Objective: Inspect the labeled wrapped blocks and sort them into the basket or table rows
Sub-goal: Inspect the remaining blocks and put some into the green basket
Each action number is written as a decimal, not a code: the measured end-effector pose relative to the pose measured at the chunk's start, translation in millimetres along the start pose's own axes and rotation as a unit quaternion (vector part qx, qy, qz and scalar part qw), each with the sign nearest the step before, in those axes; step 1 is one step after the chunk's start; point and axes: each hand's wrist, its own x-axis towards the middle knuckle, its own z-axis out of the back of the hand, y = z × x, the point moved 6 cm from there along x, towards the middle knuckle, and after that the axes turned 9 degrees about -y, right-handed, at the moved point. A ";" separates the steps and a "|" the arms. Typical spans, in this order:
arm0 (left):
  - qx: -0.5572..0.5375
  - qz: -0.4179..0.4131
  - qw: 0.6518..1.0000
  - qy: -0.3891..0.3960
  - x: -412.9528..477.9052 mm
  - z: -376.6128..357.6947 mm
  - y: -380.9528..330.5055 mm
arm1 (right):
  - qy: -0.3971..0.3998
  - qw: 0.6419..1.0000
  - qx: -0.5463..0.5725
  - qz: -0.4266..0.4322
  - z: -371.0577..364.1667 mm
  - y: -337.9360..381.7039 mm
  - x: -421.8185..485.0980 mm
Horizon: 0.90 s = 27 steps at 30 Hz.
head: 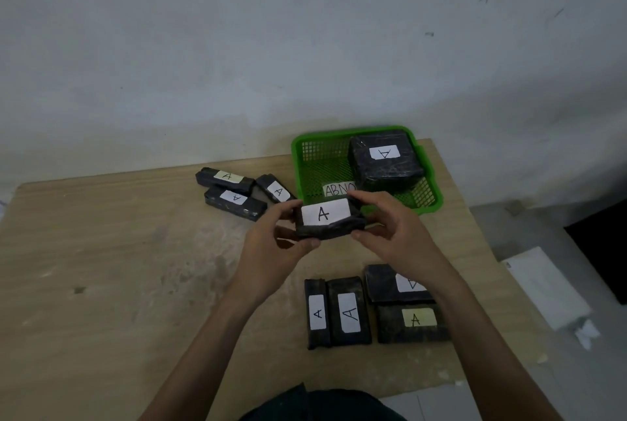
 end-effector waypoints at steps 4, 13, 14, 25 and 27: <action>0.004 0.015 1.000 0.027 25.5 -32.0 1.1 | -0.033 0.991 -0.112 -0.069 27.5 -35.3 15.9; -0.017 0.106 0.994 0.013 94.5 -130.1 24.5 | -0.093 0.971 -0.159 -0.154 69.5 -106.1 65.5; -0.017 0.121 0.992 0.014 102.1 -140.6 29.1 | -0.097 0.967 -0.179 -0.153 73.1 -114.4 71.9; 0.035 0.253 0.952 0.169 155.6 -239.8 88.3 | -0.093 0.904 -0.345 -0.234 89.2 -220.5 123.5; 0.054 0.258 0.946 0.188 156.0 -253.2 96.5 | -0.079 0.901 -0.361 -0.229 86.8 -226.1 126.3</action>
